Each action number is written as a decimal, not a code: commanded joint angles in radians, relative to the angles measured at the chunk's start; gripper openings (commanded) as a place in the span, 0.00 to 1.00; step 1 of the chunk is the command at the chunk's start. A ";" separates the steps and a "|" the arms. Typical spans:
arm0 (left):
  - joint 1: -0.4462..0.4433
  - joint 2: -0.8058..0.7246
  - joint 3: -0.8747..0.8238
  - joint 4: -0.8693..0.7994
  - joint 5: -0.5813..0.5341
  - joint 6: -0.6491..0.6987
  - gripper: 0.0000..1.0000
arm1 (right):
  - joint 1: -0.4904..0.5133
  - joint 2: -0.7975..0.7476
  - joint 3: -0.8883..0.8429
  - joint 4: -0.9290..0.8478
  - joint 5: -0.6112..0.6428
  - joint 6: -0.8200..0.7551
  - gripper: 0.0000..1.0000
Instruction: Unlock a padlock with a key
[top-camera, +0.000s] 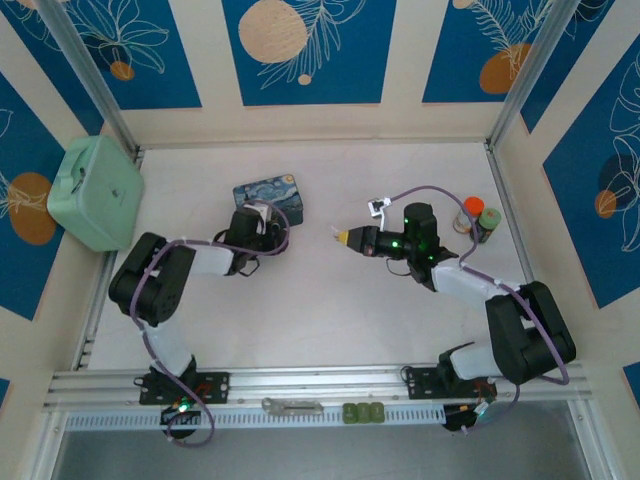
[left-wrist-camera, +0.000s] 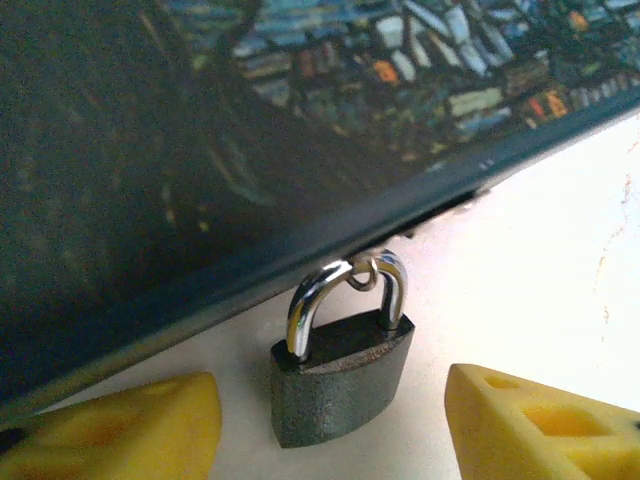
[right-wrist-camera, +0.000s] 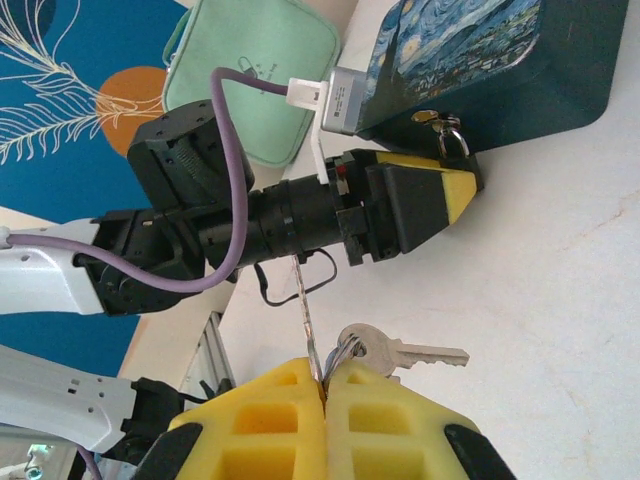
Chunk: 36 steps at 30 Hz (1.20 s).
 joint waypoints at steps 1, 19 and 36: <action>0.012 0.068 0.044 0.078 0.068 0.028 0.57 | 0.013 -0.012 0.034 -0.023 0.007 -0.020 0.00; 0.012 0.084 0.009 0.179 0.209 -0.081 0.28 | 0.039 0.048 0.067 -0.012 0.012 -0.012 0.00; 0.013 0.023 0.049 0.180 0.418 -0.410 0.00 | 0.042 0.151 0.060 0.022 0.002 0.011 0.00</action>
